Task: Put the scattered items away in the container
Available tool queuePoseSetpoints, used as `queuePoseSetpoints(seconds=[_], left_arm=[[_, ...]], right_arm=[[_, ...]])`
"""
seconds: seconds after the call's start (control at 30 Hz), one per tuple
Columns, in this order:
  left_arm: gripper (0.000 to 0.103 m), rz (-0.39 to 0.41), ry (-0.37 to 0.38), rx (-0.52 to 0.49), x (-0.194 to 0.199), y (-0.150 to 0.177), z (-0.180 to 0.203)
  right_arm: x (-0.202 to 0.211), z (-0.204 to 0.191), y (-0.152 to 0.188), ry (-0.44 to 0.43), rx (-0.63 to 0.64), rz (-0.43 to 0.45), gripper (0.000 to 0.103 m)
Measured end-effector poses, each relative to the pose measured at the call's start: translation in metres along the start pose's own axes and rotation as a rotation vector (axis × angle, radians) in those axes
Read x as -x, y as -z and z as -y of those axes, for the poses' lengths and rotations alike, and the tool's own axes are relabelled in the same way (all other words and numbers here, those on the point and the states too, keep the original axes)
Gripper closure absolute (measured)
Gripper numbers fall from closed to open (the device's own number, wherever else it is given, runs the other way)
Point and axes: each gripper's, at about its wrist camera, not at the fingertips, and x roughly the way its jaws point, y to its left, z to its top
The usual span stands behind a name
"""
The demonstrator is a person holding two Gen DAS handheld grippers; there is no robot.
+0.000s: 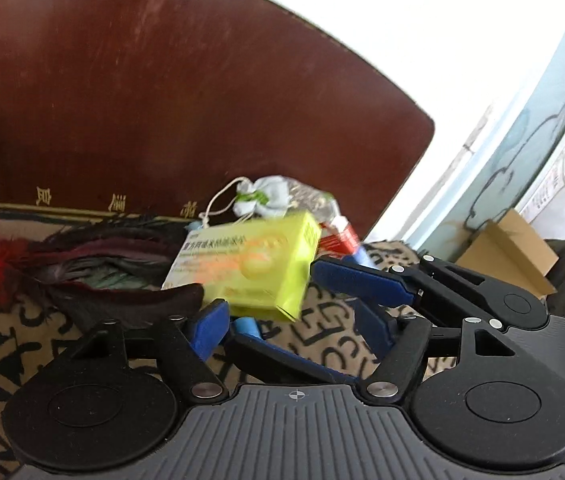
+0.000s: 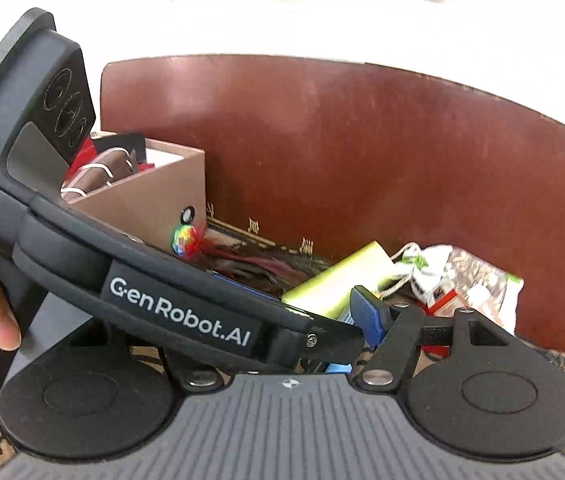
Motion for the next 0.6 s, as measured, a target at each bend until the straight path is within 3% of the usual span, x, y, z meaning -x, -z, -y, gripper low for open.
queuePoseSetpoints(seconds=[0.13, 0.2, 0.27, 0.37, 0.6], left_arm=[[0.021, 0.005, -0.007, -0.008, 0.008, 0.004, 0.003], [0.011, 0.009, -0.032, -0.02, 0.009, 0.007, 0.001], [0.007, 0.007, -0.04, -0.004, 0.01, 0.009, -0.005], [0.004, 0.001, -0.065, 0.011, 0.001, 0.006, -0.012], [0.003, -0.042, -0.059, 0.001, -0.043, -0.008, -0.026]], right_arm=[[0.005, -0.006, -0.002, -0.001, 0.02, -0.008, 0.03], [0.004, -0.008, 0.002, -0.007, 0.039, -0.02, 0.027], [0.002, -0.007, 0.01, 0.022, 0.06, -0.035, 0.014], [-0.006, -0.001, 0.022, 0.074, 0.072, -0.061, 0.012], [-0.023, 0.047, 0.046, 0.105, -0.091, -0.097, 0.011]])
